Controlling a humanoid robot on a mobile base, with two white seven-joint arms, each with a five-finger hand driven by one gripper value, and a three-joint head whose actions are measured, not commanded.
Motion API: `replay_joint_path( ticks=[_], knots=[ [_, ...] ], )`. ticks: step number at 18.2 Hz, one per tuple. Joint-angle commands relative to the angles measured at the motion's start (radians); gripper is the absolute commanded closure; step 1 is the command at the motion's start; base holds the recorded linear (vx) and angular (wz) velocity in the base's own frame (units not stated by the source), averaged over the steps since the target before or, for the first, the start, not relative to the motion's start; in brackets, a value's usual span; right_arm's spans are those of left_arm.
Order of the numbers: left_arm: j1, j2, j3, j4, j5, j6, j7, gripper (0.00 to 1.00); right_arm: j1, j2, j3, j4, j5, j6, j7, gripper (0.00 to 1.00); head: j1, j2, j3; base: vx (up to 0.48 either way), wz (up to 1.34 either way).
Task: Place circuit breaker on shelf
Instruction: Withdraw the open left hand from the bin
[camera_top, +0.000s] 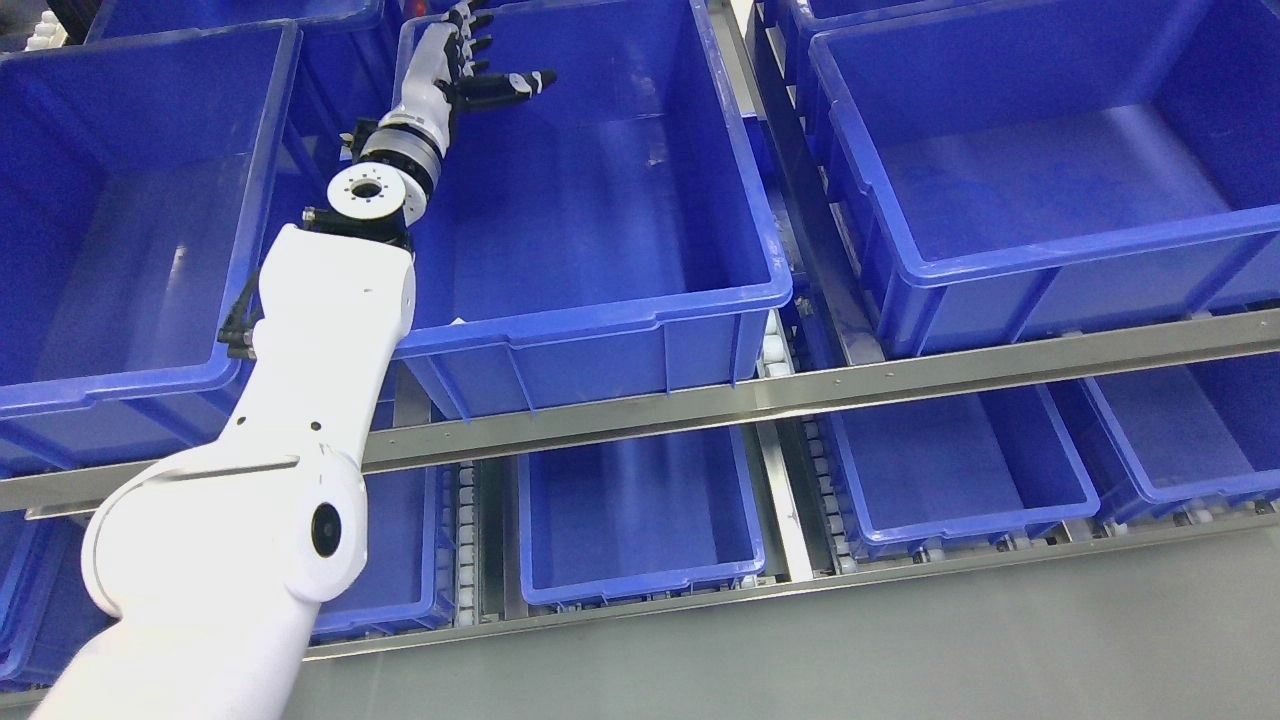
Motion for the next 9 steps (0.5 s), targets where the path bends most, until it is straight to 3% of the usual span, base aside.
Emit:
replay_joint_path(
  ticks=[1, 4, 9],
  knots=[
    [-0.005, 0.018, 0.068, -0.162, 0.004, -0.001, 0.0, 0.05, 0.015, -0.017, 0.0, 0.0, 0.001, -0.033, -0.001, 0.0, 0.0, 0.0, 0.0, 0.0, 0.0],
    [0.054, 0.018, 0.095, -0.306, 0.006, 0.004, -0.006, 0.02, 0.015, -0.017, 0.0, 0.0, 0.001, -0.033, -0.001, 0.0, 0.0, 0.0, 0.0, 0.0, 0.0],
    [0.281, 0.018, 0.086, -0.806, 0.128, 0.108, 0.0, 0.01, 0.015, -0.017, 0.0, 0.0, -0.001, -0.033, -0.001, 0.0, 0.0, 0.0, 0.0, 0.0, 0.0]
  ],
)
